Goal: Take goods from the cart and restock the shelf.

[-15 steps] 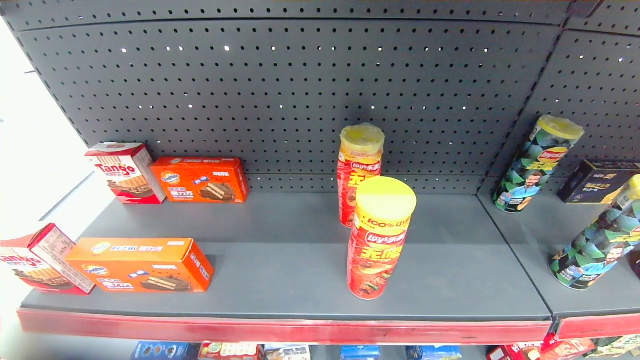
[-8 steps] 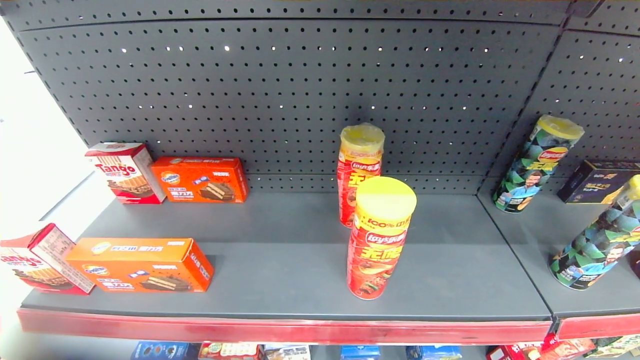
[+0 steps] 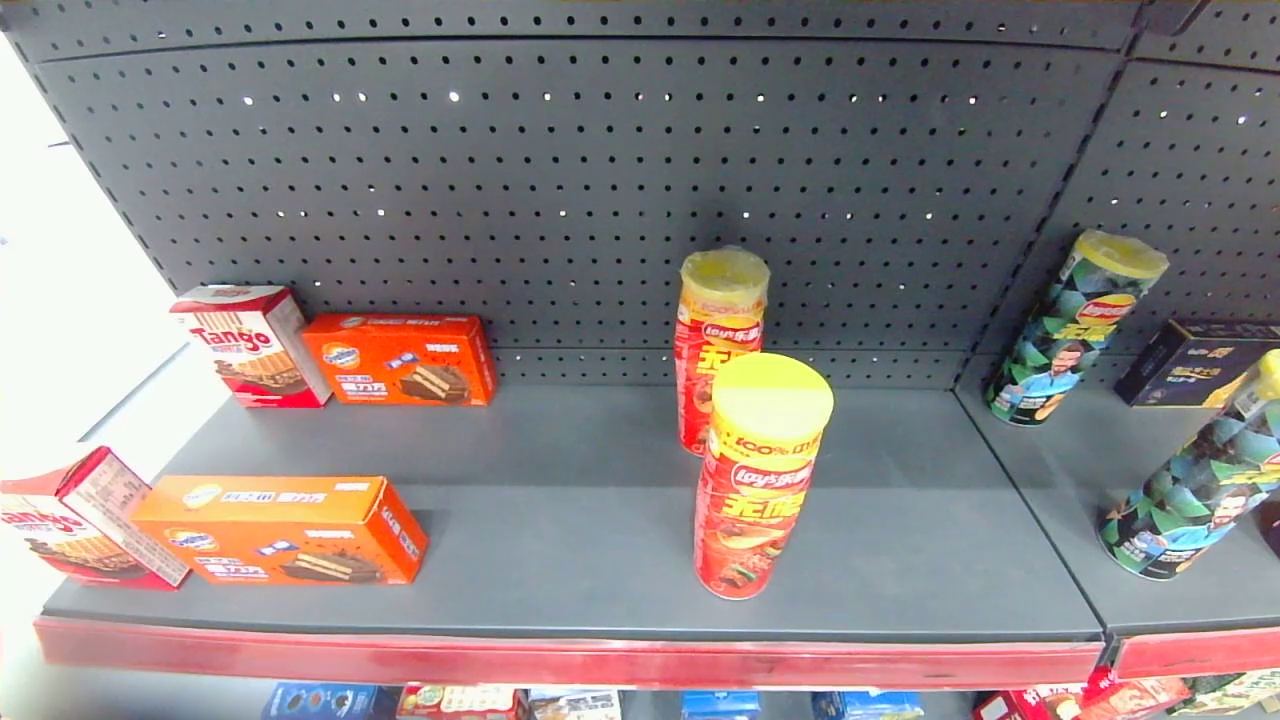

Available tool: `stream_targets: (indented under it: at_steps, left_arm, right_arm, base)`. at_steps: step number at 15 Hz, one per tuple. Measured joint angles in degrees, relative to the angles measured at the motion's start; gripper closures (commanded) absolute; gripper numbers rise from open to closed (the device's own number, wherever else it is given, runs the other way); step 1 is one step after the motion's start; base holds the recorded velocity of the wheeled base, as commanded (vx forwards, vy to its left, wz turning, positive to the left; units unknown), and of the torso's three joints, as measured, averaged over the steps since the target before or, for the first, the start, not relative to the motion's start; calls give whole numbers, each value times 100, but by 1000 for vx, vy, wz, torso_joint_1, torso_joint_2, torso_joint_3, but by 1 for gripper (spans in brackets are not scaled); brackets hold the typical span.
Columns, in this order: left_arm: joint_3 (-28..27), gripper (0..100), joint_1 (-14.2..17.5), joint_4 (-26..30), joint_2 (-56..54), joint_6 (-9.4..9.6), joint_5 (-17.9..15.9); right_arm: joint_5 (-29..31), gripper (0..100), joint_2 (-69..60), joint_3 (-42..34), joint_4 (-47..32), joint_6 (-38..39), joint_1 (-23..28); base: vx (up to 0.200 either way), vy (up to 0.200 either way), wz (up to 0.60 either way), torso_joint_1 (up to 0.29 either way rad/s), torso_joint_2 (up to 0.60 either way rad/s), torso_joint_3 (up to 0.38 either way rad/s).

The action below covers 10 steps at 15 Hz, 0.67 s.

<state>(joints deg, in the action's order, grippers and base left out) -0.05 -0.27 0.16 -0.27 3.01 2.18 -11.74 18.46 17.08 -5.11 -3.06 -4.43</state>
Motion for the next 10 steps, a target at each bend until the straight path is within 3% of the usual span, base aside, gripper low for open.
stream_targets:
  at_steps: [3,7,10]
  left_arm:
    - [-5,0,2,-2,5,-12,-95]
    - [5,0,0,-5,5,10,-158]
    - [5,0,0,-6,5,22,-158]
  right_arm:
    - [-317,0,1250,651,-46,-271,-834]
    - [104,0,2804,1025,367,-385,-1991]
    - [413,0,3632,1007,863,-394,-2386]
  base:
    - [0,0,0,0,0,0]
    - [0,0,0,0,0,0]
    - [0,0,0,0,0,0]
